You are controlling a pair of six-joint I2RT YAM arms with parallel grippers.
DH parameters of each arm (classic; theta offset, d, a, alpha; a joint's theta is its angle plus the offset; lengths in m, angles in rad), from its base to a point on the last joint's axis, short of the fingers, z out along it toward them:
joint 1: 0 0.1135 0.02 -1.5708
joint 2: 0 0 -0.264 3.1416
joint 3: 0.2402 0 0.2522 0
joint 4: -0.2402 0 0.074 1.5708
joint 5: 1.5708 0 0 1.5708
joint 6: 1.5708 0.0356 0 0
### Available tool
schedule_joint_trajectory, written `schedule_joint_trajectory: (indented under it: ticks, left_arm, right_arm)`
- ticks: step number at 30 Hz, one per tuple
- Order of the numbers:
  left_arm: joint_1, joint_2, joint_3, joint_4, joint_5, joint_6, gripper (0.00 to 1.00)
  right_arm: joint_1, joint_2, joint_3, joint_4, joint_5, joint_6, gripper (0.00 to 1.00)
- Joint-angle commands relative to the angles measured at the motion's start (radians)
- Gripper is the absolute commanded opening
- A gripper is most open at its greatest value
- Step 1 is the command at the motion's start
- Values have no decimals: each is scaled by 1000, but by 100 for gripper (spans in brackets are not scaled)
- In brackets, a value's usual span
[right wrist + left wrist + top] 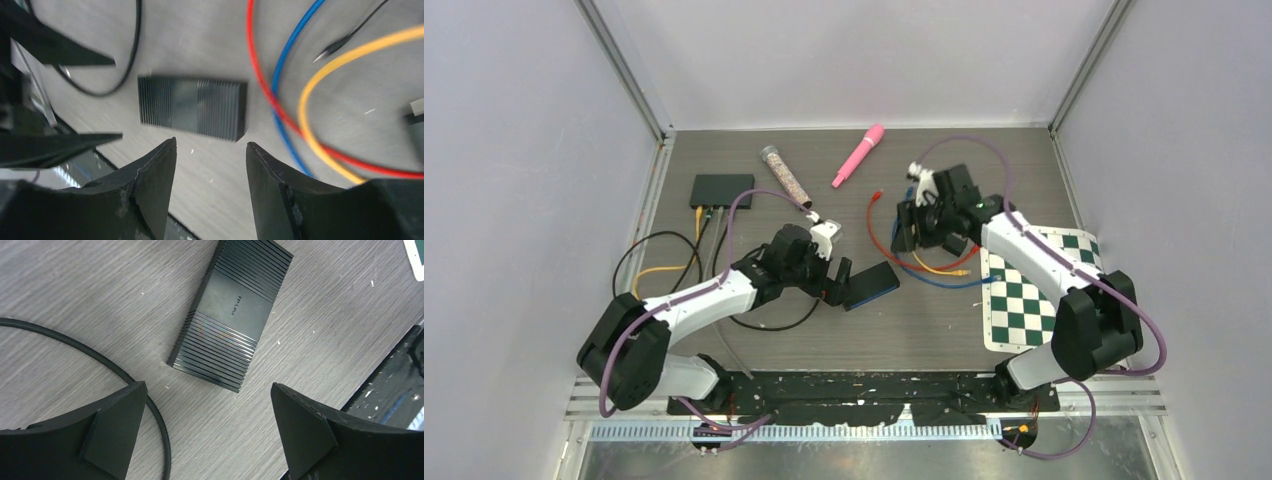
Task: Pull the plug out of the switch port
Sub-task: Place the connector at the center of the board, then move the switch port to the center of the board.
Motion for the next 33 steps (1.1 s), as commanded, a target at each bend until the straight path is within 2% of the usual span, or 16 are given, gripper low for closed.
schedule_joint_trajectory:
  ticks: [1,7,17,27,33]
  left_arm:
    - [-2,3,20,49,33,-93,99]
    - [-12,10,-1,47,15,-181,94]
    - [-44,97,0,101,23,-267,88]
    - [-44,173,55,104,25,-260,71]
    - [-22,193,104,79,-3,-221,69]
  right_arm:
    - [88,-41,-152,97,44,74,59]
    - [112,-3,-250,178,2,120,55]
    - [115,168,-144,170,-12,109,52]
    - [132,231,-112,212,-56,139,46]
    - [145,260,-75,261,-98,184,44]
